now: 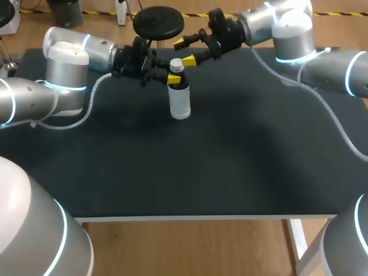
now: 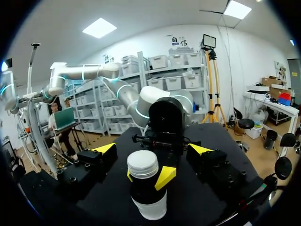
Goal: Unscrew the bottle cap
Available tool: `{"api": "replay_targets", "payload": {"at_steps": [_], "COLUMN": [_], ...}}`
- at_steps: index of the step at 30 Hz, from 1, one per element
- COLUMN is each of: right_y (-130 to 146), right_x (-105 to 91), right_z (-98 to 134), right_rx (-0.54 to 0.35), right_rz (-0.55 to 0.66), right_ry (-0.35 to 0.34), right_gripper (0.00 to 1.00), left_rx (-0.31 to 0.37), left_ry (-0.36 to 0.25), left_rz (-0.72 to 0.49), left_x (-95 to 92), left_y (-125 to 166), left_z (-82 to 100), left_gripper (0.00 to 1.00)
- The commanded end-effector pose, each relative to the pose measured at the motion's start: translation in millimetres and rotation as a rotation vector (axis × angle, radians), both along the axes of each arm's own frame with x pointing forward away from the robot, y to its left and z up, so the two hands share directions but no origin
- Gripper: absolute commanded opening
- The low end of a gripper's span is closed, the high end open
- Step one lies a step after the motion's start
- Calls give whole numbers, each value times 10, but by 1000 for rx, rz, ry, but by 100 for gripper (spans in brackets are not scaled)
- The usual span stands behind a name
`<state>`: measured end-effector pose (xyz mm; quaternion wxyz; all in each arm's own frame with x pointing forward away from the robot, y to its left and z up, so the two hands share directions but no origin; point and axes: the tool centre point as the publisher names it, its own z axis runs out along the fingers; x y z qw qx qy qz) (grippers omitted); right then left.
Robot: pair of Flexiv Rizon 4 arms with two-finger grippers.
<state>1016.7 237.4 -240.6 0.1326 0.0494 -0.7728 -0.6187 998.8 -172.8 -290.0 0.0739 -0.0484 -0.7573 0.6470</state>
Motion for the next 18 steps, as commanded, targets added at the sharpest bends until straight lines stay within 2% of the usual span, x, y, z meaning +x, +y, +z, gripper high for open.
{"api": "replay_targets", "payload": {"at_steps": [1,9,18], "right_y": [-11,26,79], "right_x": [-68,-96,-108], "right_z": [7,-47,-97], "right_rx": [-39,-49,-36], "right_rz": [-470,-524,-505], "right_ry": [-109,-110,-90], "right_gripper": [100,100,100], "left_rx": [-1,-1,-1], "left_ry": [0,0,0], "left_rz": [-1,-1,-1], "left_x": [-1,-1,-1], "left_y": [0,0,0], "left_z": [-10,-10,-10], "left_gripper": [0,0,0]}}
